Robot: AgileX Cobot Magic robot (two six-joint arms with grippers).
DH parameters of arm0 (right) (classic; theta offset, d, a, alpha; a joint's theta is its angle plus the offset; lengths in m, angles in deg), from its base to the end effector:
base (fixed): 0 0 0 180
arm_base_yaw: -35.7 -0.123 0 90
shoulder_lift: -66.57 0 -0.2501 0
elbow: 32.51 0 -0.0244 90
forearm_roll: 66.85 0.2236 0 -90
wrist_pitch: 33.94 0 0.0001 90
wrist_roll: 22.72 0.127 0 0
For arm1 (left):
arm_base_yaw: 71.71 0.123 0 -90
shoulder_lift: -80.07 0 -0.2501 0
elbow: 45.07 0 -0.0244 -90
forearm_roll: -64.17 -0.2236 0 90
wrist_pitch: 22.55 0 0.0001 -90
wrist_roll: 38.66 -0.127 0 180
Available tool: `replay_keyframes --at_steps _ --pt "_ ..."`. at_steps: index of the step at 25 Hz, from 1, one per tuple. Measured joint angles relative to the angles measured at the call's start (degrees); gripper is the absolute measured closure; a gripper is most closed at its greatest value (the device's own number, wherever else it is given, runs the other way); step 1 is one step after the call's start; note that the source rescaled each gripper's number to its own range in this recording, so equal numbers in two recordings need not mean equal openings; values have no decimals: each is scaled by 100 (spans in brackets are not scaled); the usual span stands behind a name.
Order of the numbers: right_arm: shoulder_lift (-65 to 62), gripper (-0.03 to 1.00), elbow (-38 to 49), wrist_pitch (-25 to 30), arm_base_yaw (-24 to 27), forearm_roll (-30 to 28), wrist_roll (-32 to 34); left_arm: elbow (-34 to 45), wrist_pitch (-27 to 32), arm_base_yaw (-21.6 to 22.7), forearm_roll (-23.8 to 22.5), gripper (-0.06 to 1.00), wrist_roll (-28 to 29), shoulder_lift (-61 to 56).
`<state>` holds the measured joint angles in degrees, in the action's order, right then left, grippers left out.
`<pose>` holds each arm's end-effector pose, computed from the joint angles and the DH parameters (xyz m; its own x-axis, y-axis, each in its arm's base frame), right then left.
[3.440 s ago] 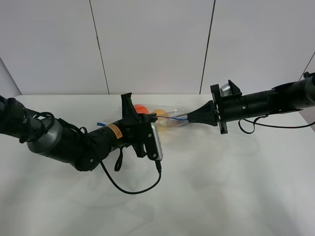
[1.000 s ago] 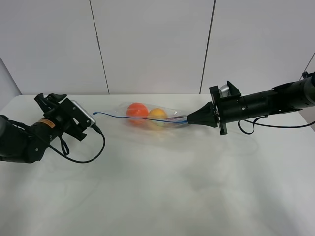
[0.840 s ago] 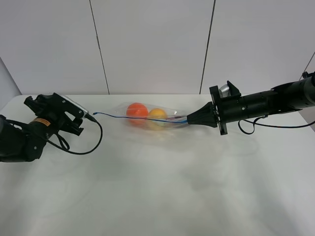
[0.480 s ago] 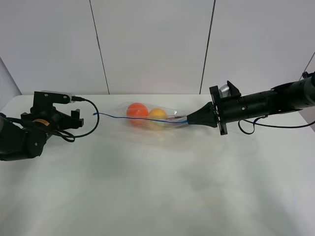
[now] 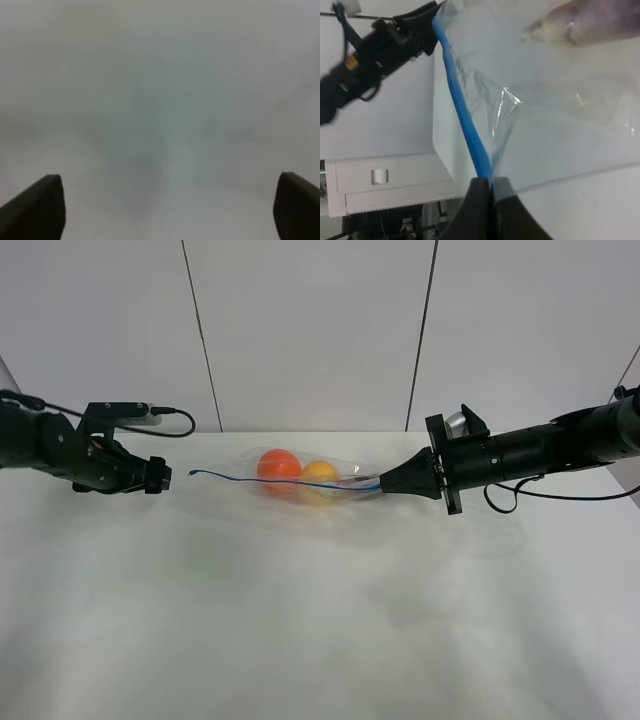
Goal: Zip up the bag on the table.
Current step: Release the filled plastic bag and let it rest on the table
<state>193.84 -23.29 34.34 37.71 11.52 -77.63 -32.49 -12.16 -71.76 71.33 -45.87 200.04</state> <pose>0.3420 0.1037 0.1263 -0.9779 0.0778 -0.1940 -0.1447 0.4178 0.8969 0.3827 -0.0032 0.1052 -0.7971 0.0036 -0.6038 0.0168 0.9997 -0.0162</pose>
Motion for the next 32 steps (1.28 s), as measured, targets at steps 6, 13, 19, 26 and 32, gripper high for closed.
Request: replay_keyframes --at_steps 6,13,19,26,32 --pt "0 97 0 5 0 -1 0 -1548 2935 0 66 -3 85 0" --pt "0 97 0 5 0 -1 0 -2526 4548 0 71 -5 177 -6" --pt "0 97 0 10 0 -1 0 -2738 5355 4 -282 -6 389 -121" --pt "0 97 0 27 0 -1 0 -2764 5877 130 -473 -6 596 -461" --pt "0 97 0 38 0 -1 0 -2764 5910 130 -419 -6 658 -1091"
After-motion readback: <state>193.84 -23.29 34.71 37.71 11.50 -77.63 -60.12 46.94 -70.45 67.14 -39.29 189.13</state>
